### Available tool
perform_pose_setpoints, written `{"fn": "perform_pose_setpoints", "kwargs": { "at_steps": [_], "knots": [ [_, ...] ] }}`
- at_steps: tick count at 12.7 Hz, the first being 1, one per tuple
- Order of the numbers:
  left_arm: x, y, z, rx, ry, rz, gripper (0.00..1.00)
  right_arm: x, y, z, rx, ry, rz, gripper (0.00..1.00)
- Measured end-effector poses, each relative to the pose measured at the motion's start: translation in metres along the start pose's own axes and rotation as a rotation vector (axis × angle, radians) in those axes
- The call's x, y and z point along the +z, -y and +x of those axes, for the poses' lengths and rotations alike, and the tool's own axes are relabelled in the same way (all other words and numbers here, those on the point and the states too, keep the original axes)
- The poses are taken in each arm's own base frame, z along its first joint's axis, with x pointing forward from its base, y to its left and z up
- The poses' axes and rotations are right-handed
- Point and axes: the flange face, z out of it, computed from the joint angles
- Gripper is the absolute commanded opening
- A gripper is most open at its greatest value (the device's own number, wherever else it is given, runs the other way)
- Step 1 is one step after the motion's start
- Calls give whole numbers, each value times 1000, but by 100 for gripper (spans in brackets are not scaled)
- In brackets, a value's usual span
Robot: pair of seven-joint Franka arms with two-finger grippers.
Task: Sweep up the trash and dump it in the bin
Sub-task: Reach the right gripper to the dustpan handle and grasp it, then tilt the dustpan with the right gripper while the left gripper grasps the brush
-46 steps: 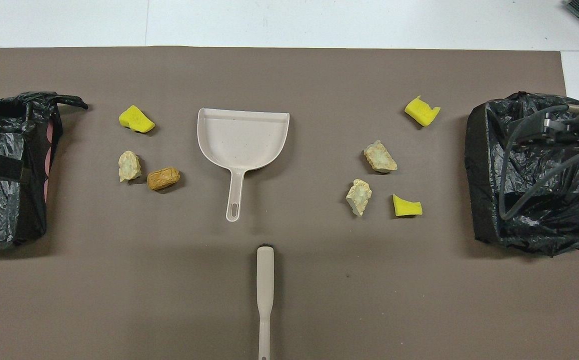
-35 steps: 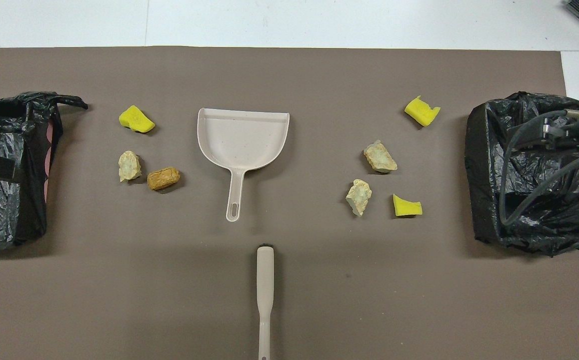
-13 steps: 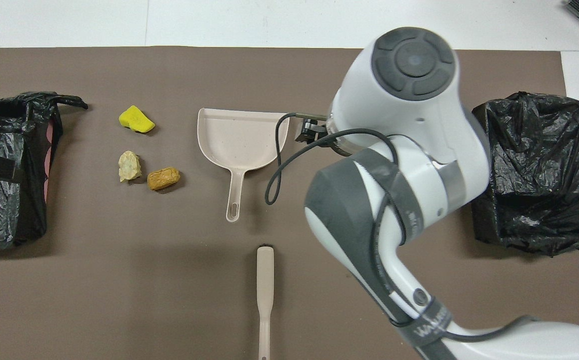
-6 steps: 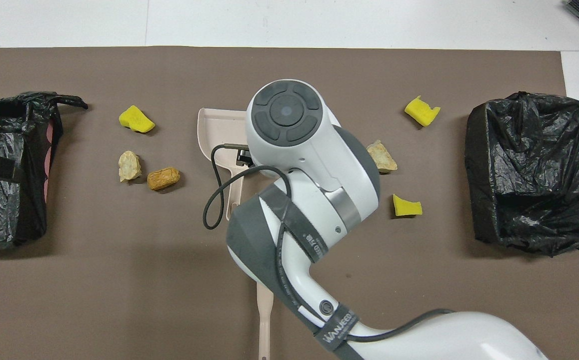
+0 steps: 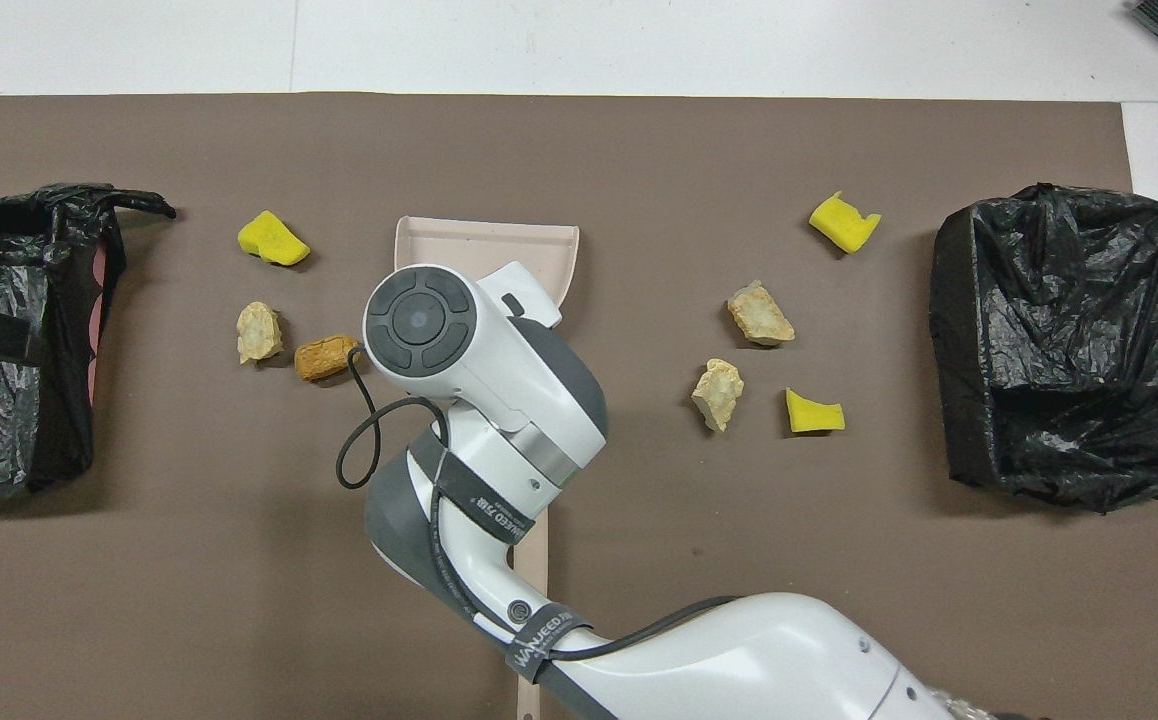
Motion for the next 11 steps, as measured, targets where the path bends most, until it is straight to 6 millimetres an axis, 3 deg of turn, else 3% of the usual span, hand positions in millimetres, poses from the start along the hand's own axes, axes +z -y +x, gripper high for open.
{"fn": "perform_pose_setpoints", "kwargs": {
  "at_steps": [2, 4, 6, 9, 11],
  "knots": [
    [0, -1, 0, 1, 0, 0, 100, 15, 8, -4, -17, -11, -4, 100],
    [0, -2, 0, 4, 1, 0, 100, 22, 9, -4, -21, -12, -13, 82],
    [4, -5, -1, 9, 10, -1, 100, 23, 9, -3, -21, -12, -14, 71],
    [24, -8, -5, 11, 14, -3, 100, 27, 9, -3, -20, -9, -16, 40],
    [48, -13, -12, 15, 3, -12, 100, 29, 9, 1, -16, -20, -1, 38]
  ]
}}
